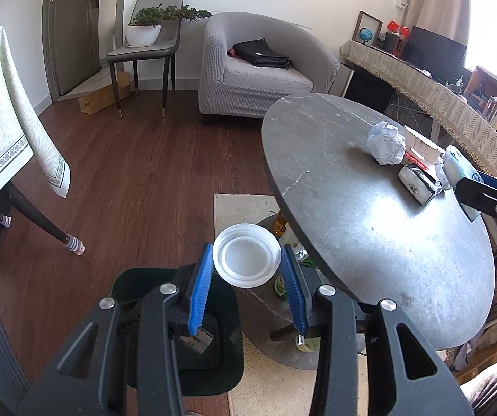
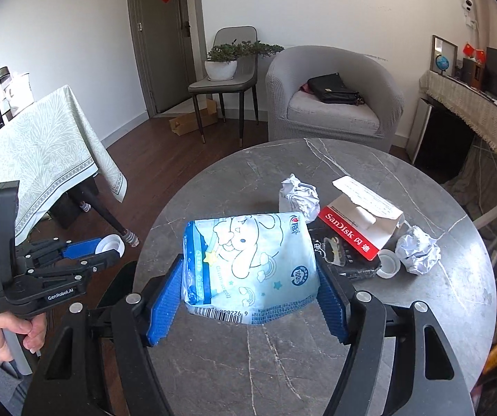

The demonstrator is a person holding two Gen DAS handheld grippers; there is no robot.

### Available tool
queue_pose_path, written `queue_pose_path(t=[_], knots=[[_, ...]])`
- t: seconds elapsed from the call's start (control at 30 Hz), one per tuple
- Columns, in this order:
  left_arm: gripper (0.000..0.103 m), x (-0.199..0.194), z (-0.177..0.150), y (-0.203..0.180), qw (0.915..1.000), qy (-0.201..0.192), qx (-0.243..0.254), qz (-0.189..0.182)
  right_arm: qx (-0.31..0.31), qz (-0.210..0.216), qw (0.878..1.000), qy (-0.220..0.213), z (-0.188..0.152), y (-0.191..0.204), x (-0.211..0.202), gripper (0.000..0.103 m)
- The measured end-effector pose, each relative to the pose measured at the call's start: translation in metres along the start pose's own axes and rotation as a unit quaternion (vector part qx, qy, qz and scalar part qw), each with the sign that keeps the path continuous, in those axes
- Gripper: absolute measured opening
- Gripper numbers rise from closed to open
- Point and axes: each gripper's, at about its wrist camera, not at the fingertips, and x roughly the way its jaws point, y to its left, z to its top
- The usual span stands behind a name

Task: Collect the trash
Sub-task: 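Carry the white lid and tissue pack over the green bin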

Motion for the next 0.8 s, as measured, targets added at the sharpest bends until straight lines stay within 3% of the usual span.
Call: queue_pose_path(t=[0.27, 0.8], knots=[[0.042, 0.012, -0.018, 0.041, 0.9988, 0.027, -0.037, 0.018, -0.019, 0.044, 0.999, -0.003, 0.013, 0.044, 0.014, 0.071], [0.042, 0.058, -0.067, 0.098, 0.9886, 0.124, -0.077, 0.037, -0.071, 0.097, 0.992, 0.022, 0.015, 0.121, 0.046, 0.071]])
